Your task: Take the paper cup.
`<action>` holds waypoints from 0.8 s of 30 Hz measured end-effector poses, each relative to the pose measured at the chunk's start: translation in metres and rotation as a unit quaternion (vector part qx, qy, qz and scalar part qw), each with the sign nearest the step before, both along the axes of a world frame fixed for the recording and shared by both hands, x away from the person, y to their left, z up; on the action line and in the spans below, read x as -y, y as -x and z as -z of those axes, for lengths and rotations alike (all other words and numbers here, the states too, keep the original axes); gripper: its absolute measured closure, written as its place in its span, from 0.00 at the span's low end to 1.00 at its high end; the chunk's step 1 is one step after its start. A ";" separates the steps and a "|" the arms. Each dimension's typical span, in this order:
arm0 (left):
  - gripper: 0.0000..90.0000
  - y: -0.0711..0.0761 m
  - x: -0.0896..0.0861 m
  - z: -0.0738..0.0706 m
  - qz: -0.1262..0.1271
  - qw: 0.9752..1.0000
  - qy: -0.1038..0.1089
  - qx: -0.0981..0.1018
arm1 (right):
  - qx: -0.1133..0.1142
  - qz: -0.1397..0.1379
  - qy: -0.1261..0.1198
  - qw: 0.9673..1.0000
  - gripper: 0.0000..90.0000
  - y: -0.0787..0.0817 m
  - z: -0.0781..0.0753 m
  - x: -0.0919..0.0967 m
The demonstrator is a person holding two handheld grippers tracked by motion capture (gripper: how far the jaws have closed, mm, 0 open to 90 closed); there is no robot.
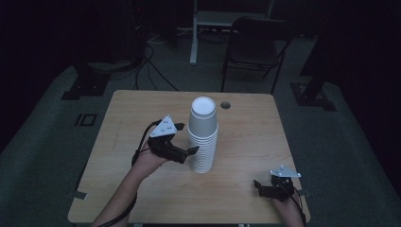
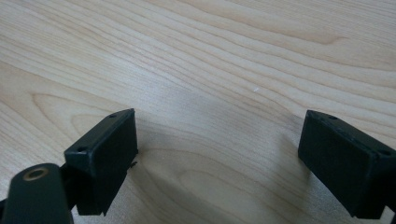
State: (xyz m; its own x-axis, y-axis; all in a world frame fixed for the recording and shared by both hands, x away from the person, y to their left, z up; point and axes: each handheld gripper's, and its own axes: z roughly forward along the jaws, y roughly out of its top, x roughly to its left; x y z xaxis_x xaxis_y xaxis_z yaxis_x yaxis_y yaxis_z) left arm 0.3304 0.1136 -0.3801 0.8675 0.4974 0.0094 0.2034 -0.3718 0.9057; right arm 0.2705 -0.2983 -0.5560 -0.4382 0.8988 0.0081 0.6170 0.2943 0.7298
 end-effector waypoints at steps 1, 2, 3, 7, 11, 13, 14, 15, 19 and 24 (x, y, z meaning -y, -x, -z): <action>0.05 -0.002 0.002 -0.001 0.002 1.000 0.001 0.000 | 0.000 0.000 0.000 1.000 0.12 0.000 0.000 0.000; 0.05 -0.003 0.003 -0.001 0.004 1.000 0.000 0.000 | 0.000 0.000 0.000 1.000 0.12 0.000 0.000 0.000; 0.05 -0.004 0.003 -0.002 0.005 1.000 0.000 -0.002 | 0.000 0.000 0.000 1.000 0.12 0.000 0.000 0.000; 0.04 -0.006 0.006 -0.003 0.004 1.000 0.007 0.002 | 0.000 0.000 0.000 1.000 0.12 0.000 0.000 0.000; 0.04 -0.009 0.008 -0.005 0.006 1.000 0.017 -0.001 | 0.000 0.000 0.000 1.000 0.12 0.000 0.000 0.000; 0.04 -0.010 0.009 -0.005 0.007 1.000 0.019 0.000 | 0.000 0.000 0.000 1.000 0.12 0.000 0.000 0.000; 0.04 -0.011 0.010 -0.005 0.010 1.000 0.020 -0.001 | 0.000 0.000 0.000 1.000 0.12 0.000 0.000 0.000; 0.04 -0.011 0.012 -0.004 0.007 1.000 0.017 0.001 | 0.000 0.000 0.000 1.000 0.12 0.000 0.000 0.000; 0.03 -0.014 0.015 -0.004 0.005 1.000 0.019 -0.001 | 0.000 0.000 0.000 1.000 0.12 0.000 0.000 0.000; 0.03 -0.016 0.020 -0.003 0.007 1.000 0.025 -0.004 | 0.000 -0.003 0.000 1.000 0.12 -0.001 0.000 0.000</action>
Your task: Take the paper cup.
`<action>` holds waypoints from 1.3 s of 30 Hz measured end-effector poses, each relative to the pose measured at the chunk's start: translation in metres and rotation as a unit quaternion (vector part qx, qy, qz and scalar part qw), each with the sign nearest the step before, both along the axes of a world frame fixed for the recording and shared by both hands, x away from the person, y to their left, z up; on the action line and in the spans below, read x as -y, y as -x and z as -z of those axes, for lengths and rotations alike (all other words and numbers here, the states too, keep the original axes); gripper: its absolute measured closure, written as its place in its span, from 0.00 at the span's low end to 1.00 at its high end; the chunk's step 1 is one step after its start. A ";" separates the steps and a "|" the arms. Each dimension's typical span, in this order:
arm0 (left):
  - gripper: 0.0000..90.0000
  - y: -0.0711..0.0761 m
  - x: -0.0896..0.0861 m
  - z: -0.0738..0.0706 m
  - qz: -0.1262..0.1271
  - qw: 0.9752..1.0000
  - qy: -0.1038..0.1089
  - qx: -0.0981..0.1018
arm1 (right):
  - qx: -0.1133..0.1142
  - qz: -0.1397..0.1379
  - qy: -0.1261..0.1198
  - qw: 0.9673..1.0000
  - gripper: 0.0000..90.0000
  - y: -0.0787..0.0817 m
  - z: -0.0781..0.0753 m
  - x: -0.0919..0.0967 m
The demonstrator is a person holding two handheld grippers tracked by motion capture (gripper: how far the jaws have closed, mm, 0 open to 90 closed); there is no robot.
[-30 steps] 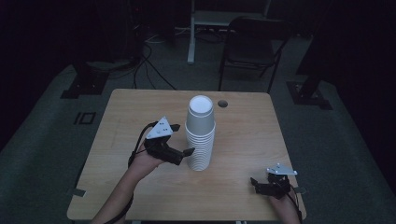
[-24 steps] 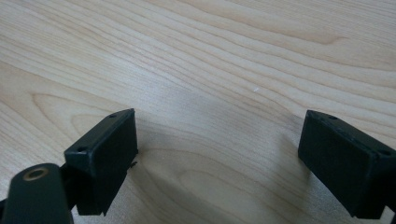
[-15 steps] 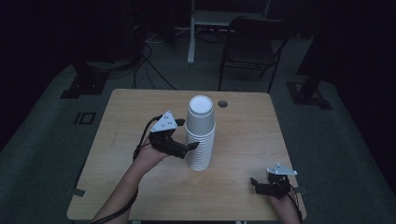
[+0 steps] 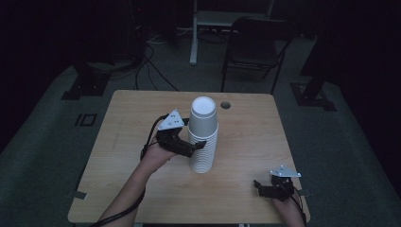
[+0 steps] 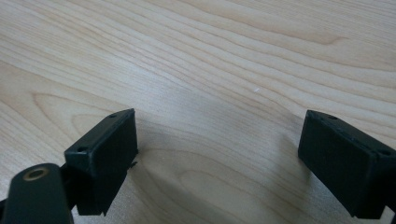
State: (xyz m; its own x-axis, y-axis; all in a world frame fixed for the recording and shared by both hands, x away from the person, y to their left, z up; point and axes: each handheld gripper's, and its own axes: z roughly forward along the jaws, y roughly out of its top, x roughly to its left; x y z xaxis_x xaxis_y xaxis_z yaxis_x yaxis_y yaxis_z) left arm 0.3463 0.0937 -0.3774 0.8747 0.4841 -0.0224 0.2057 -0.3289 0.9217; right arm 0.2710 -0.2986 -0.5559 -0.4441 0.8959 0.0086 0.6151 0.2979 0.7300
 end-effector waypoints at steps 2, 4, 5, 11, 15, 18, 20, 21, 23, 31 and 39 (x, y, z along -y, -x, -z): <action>0.04 -0.001 0.002 0.001 0.003 1.000 0.002 0.000 | 0.000 -0.002 0.000 1.000 0.12 0.000 0.000 0.000; 0.04 -0.002 0.003 0.001 0.005 1.000 0.004 -0.001 | -0.004 -0.006 0.001 1.000 0.12 -0.001 -0.001 0.000; 0.05 -0.002 0.003 0.001 0.006 1.000 0.006 -0.001 | -0.004 -0.007 0.003 1.000 0.12 -0.002 -0.001 0.000; 0.06 -0.005 0.003 0.001 0.012 1.000 0.008 0.001 | 0.000 -0.009 0.016 1.000 0.14 -0.004 -0.005 -0.004; 0.07 -0.005 0.002 0.000 0.016 1.000 0.004 -0.002 | 0.005 -0.025 -0.009 1.000 0.14 -0.006 -0.015 -0.006; 0.07 -0.005 0.002 0.000 0.017 1.000 0.001 -0.003 | 0.006 -0.040 -0.020 0.999 0.15 -0.007 -0.022 -0.008; 0.07 -0.005 0.002 -0.001 0.017 1.000 -0.002 -0.004 | 0.009 -0.047 -0.026 0.998 0.15 -0.007 -0.025 -0.008; 0.08 -0.005 0.002 -0.001 0.017 1.000 -0.002 -0.005 | 0.015 -0.062 -0.039 0.997 0.15 -0.008 -0.034 -0.011; 0.08 -0.005 0.002 -0.001 0.017 1.000 -0.002 -0.005 | 0.018 -0.067 -0.044 0.997 0.15 -0.009 -0.040 -0.013; 0.08 -0.005 0.002 -0.001 0.017 1.000 -0.001 -0.005 | 0.024 -0.096 -0.060 0.993 0.15 -0.015 -0.062 -0.018; 0.08 -0.005 0.002 -0.001 0.017 1.000 0.002 -0.007 | 0.056 -0.113 -0.092 0.988 0.15 -0.018 -0.099 -0.018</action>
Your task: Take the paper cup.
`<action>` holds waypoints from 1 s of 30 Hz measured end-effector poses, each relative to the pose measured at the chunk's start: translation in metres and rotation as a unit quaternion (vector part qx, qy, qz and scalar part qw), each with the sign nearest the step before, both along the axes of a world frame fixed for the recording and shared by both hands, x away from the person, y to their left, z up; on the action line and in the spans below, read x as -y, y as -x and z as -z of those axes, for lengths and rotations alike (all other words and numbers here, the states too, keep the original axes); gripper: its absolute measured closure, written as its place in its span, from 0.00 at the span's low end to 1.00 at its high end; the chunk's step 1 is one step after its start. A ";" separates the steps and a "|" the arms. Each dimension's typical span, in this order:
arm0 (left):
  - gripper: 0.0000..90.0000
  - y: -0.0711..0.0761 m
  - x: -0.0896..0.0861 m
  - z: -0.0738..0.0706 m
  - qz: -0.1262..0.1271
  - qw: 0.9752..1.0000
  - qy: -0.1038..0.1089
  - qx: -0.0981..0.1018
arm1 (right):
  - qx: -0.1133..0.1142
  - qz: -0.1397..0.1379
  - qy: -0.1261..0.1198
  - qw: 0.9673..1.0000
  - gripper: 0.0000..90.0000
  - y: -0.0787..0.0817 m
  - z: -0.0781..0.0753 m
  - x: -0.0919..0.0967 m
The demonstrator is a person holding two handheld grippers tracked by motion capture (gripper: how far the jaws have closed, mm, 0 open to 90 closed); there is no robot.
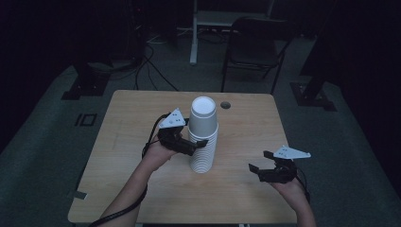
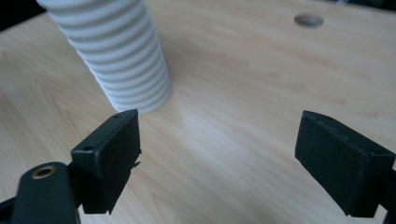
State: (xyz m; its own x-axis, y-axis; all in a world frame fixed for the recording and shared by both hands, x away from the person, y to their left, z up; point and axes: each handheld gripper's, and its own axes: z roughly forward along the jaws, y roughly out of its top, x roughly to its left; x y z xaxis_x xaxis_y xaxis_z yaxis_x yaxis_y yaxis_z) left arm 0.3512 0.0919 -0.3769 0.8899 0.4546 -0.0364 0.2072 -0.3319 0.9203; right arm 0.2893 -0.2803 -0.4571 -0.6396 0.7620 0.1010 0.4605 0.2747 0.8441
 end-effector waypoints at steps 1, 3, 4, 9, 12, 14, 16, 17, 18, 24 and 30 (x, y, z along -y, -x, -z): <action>0.08 0.000 0.000 0.000 0.000 1.000 0.000 0.000 | 0.003 -0.003 -0.003 1.000 0.15 0.000 -0.005 0.000; 0.09 -0.001 0.000 -0.001 0.001 1.000 -0.004 -0.001 | 0.011 -0.005 -0.005 1.000 0.15 -0.002 -0.014 -0.002; 0.09 -0.001 0.000 -0.001 0.001 1.000 -0.002 -0.001 | 0.014 -0.007 -0.006 1.000 0.15 -0.002 -0.019 -0.003; 0.09 -0.001 0.000 -0.001 0.001 1.000 -0.004 -0.002 | 0.034 -0.024 -0.013 0.999 0.15 -0.006 -0.042 -0.010; 0.09 -0.001 0.000 -0.002 0.001 1.000 -0.005 -0.002 | 0.047 -0.038 -0.023 0.998 0.15 -0.008 -0.059 -0.016; 0.09 0.000 0.000 -0.002 0.000 1.000 -0.006 -0.003 | 0.055 -0.043 -0.027 0.997 0.15 -0.010 -0.068 -0.019; 0.09 -0.001 0.000 -0.002 0.001 1.000 -0.006 -0.003 | 0.060 -0.050 -0.030 0.997 0.15 -0.012 -0.075 -0.023; 0.09 0.000 0.000 -0.002 0.000 1.000 -0.007 -0.003 | 0.062 -0.052 -0.032 0.996 0.15 -0.012 -0.079 -0.025; 0.09 -0.001 0.000 -0.002 0.000 1.000 -0.007 -0.003 | 0.064 -0.057 -0.033 0.996 0.15 -0.013 -0.082 -0.027; 0.09 -0.001 0.001 -0.003 0.000 1.000 -0.010 -0.004 | 0.070 -0.082 -0.033 0.994 0.16 -0.017 -0.096 -0.042; 0.09 -0.001 0.001 -0.003 0.000 1.000 -0.009 -0.005 | 0.074 -0.098 -0.036 0.992 0.16 -0.020 -0.105 -0.052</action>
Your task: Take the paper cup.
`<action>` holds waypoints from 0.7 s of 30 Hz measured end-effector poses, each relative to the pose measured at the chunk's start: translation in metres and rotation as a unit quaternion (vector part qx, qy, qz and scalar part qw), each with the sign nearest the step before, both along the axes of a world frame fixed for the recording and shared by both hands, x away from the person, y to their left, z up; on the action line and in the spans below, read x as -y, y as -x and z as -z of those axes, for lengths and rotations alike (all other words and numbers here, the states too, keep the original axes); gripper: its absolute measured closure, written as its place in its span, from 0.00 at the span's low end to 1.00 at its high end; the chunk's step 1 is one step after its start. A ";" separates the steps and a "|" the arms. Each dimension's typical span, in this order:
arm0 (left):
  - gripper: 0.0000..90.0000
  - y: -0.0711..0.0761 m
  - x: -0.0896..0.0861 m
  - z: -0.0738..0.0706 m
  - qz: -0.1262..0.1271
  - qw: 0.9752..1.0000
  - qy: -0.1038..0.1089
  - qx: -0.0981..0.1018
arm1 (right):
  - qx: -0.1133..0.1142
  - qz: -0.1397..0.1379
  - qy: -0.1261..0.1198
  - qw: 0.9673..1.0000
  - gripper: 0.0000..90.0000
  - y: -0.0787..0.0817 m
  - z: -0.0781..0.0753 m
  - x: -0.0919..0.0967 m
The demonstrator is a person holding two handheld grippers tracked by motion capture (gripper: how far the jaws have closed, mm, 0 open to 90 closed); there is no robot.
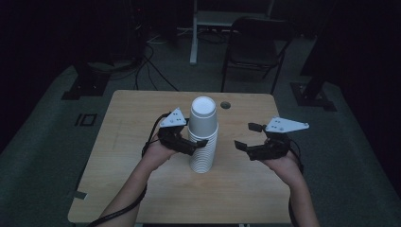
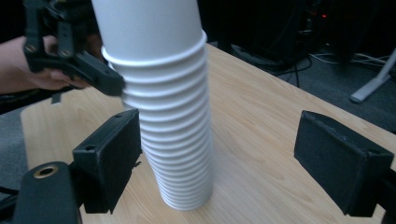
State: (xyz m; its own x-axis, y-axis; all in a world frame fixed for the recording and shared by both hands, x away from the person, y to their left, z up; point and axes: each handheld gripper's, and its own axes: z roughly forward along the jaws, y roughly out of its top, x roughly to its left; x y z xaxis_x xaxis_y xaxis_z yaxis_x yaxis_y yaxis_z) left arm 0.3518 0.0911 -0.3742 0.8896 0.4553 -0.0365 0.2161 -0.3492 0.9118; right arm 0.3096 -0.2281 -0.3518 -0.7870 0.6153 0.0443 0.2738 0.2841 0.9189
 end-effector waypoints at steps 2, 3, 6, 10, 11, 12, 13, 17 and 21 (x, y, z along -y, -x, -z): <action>0.09 0.000 0.000 0.000 0.000 1.000 0.000 0.000 | 0.001 -0.008 0.003 1.000 0.16 -0.002 -0.007 -0.007; 0.09 0.000 0.000 0.000 0.000 1.000 -0.001 0.001 | 0.004 -0.012 0.003 1.000 0.16 -0.002 -0.009 -0.009; 0.09 0.000 0.000 0.000 -0.001 1.000 0.000 0.000 | 0.013 -0.019 0.004 1.000 0.16 -0.004 -0.017 -0.017; 0.09 0.001 -0.001 0.000 0.000 1.000 -0.002 -0.001 | 0.029 -0.034 0.005 0.999 0.17 -0.006 -0.027 -0.028; 0.09 0.001 -0.001 0.000 0.000 1.000 -0.002 -0.001 | 0.032 -0.037 0.005 0.999 0.17 -0.007 -0.029 -0.031; 0.09 0.001 -0.001 0.000 0.000 1.000 -0.002 -0.001 | 0.031 -0.042 0.002 0.999 0.17 -0.007 -0.030 -0.034; 0.09 0.001 -0.001 0.000 0.000 1.000 -0.002 -0.001 | 0.031 -0.042 0.002 0.999 0.17 -0.007 -0.030 -0.034; 0.09 0.001 -0.001 -0.001 0.000 1.000 -0.003 0.000 | 0.035 -0.054 -0.001 0.998 0.17 -0.012 -0.036 -0.046; 0.09 0.001 -0.001 -0.001 0.002 1.000 -0.003 -0.001 | 0.042 -0.060 0.003 0.997 0.17 -0.014 -0.042 -0.055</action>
State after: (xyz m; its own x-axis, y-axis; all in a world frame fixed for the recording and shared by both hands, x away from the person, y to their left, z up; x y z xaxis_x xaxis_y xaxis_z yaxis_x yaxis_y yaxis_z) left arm 0.3508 0.0922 -0.3737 0.8913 0.4521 -0.0347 0.2159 -0.3558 0.9093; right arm 0.3239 -0.1727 -0.3095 -0.8558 0.5165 -0.0285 0.1590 0.3152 0.9356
